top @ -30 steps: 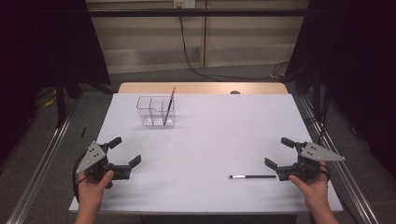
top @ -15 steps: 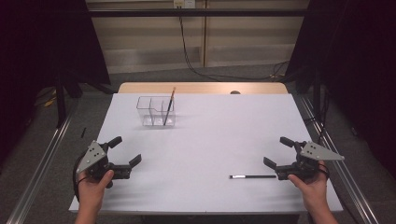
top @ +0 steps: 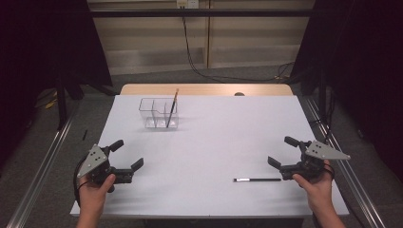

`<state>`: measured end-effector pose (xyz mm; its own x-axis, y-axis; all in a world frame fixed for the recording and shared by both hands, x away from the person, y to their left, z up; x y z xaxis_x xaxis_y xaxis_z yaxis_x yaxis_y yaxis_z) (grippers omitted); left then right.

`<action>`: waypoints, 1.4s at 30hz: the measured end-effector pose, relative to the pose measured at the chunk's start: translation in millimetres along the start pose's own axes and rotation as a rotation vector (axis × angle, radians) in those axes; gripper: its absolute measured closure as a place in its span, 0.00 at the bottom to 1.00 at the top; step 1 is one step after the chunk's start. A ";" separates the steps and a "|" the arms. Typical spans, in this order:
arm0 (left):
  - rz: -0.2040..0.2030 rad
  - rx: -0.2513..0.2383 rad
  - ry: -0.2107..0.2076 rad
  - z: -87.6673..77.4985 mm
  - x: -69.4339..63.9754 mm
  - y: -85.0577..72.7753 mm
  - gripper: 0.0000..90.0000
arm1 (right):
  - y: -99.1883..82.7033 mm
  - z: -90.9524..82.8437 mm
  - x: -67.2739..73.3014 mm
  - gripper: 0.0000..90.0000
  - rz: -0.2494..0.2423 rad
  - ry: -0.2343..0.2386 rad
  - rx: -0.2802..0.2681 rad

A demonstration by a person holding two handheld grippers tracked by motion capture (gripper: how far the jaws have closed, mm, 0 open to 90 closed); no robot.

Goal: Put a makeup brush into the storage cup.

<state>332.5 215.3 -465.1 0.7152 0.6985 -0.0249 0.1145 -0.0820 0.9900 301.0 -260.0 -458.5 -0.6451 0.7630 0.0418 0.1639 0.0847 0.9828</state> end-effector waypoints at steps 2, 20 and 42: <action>0.010 0.010 0.001 -0.8 0.3 -1.0 0.00 | 0.9 1.8 1.0 0.00 -0.006 0.004 0.004; 0.000 -0.002 -0.010 5.2 -3.1 1.5 0.00 | 5.0 14.7 -0.5 0.00 0.018 0.020 0.000; 0.001 -0.007 -0.005 3.7 1.1 3.8 0.00 | 6.2 45.0 3.8 0.00 0.032 0.075 0.036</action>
<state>336.3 213.1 -461.9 0.7189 0.6947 -0.0244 0.1088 -0.0777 0.9910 333.1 -227.7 -460.3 -0.6926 0.7159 0.0882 0.2116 0.0848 0.9737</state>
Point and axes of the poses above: each handheld gripper's, and its own axes: z roughly forward along the jaws, y roughly out of its top, x roughly to its left, the point moved 8 cm from there along z, roughly forward along the jaws, and after that the axes turned 2 degrees about -x, right-handed, at the moved point
